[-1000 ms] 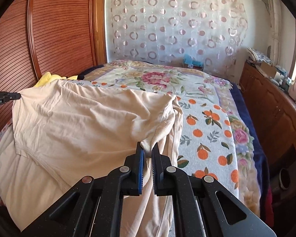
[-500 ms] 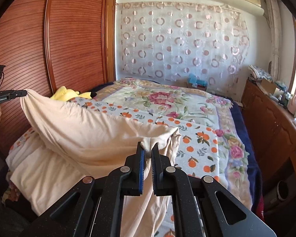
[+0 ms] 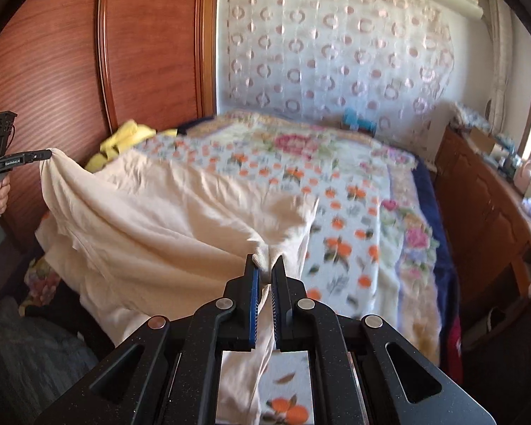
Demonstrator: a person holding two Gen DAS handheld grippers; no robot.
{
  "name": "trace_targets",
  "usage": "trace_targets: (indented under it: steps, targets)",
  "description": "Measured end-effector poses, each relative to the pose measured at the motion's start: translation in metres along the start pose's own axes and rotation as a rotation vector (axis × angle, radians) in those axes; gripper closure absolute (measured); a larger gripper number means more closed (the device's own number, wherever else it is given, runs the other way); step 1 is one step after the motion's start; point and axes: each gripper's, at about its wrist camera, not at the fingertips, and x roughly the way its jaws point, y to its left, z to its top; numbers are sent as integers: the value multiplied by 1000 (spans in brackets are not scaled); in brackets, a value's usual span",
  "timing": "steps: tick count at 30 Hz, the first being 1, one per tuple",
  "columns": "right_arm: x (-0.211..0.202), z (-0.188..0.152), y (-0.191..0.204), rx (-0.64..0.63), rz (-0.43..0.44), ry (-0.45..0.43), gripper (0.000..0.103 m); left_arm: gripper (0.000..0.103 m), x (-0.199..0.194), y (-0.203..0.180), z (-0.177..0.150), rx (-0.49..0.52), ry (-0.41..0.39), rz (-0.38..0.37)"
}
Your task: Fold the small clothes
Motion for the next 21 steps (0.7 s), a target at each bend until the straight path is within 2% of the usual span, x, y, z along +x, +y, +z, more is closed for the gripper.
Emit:
trace_targets:
  steps: [5, 9, 11, 13, 15, 18, 21]
  targets:
    - [45, -38, -2, 50, 30, 117, 97, 98, 20, 10, -32, -48, 67, 12]
    - [66, -49, -1, 50, 11, 176, 95, 98, 20, 7, -49, -56, 86, 2]
    - [70, -43, -3, 51, 3, 173, 82, 98, 22, 3, -51, -48, 89, -13]
    - [68, -39, -1, 52, -18, 156, 61, 98, 22, -10, -46, -27, 85, -45]
    - [60, -35, 0, 63, -37, 124, 52, 98, 20, -31, -35, 12, 70, -84]
    - [57, -30, 3, 61, -50, 84, 51, 98, 17, -65, -15, 67, 44, -152]
    - [64, -24, 10, 65, -28, 61, 51, 98, 6, -95, 8, 102, 4, -229]
